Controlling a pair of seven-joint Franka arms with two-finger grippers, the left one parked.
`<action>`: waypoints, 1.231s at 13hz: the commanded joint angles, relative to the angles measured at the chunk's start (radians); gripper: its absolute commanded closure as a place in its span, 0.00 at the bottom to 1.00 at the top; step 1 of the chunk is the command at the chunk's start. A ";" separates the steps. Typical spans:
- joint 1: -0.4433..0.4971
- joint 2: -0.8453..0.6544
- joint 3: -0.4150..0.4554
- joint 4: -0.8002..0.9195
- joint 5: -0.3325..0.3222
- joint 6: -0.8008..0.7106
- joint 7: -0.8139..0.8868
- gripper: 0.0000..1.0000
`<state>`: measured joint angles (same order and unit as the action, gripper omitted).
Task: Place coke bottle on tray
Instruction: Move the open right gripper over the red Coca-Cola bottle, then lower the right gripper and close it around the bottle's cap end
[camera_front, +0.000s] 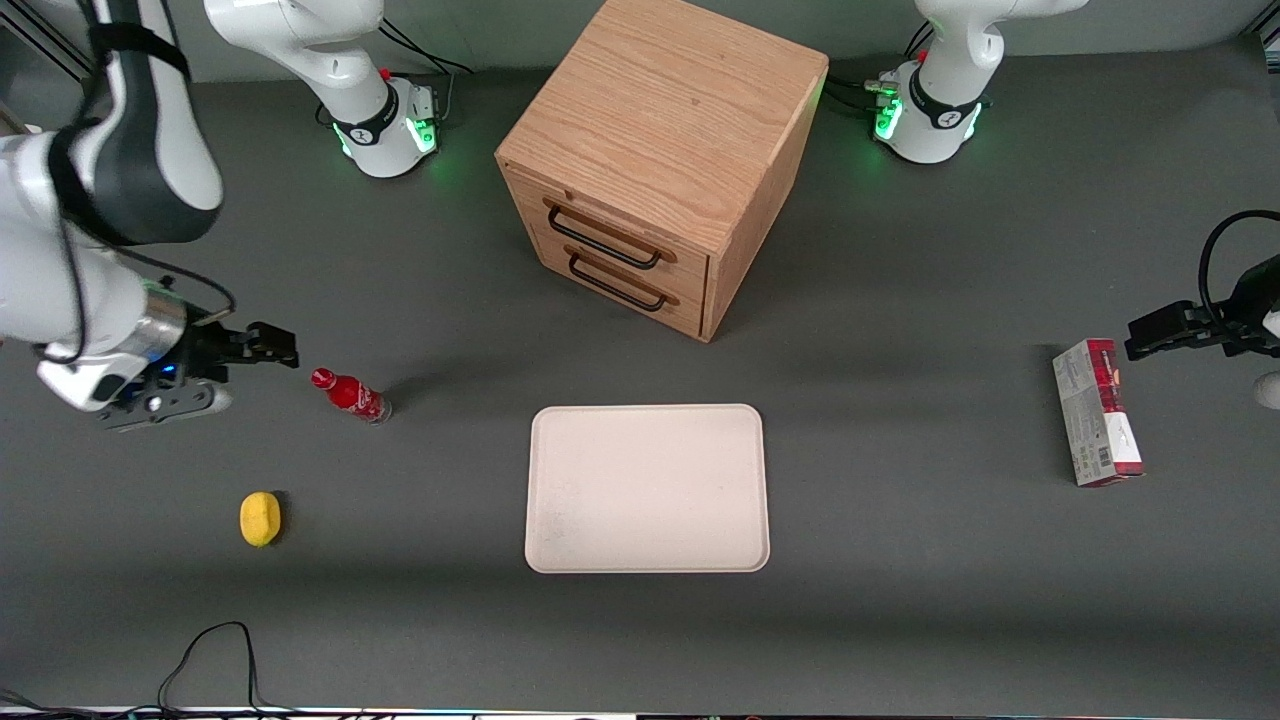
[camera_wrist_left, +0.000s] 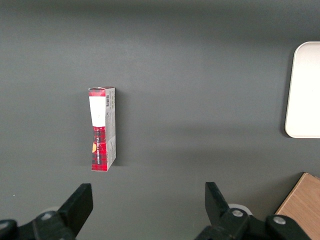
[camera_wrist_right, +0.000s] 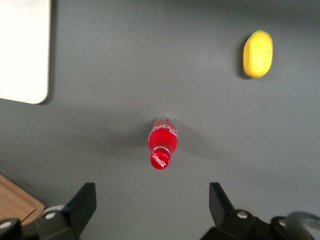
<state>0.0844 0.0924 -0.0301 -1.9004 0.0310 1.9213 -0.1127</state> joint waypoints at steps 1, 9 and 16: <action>0.006 -0.076 -0.002 -0.231 0.012 0.206 -0.016 0.00; 0.008 -0.007 -0.008 -0.325 0.010 0.410 -0.050 0.00; 0.006 0.013 -0.008 -0.316 0.013 0.420 -0.045 1.00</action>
<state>0.0885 0.0976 -0.0318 -2.2233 0.0310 2.3212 -0.1335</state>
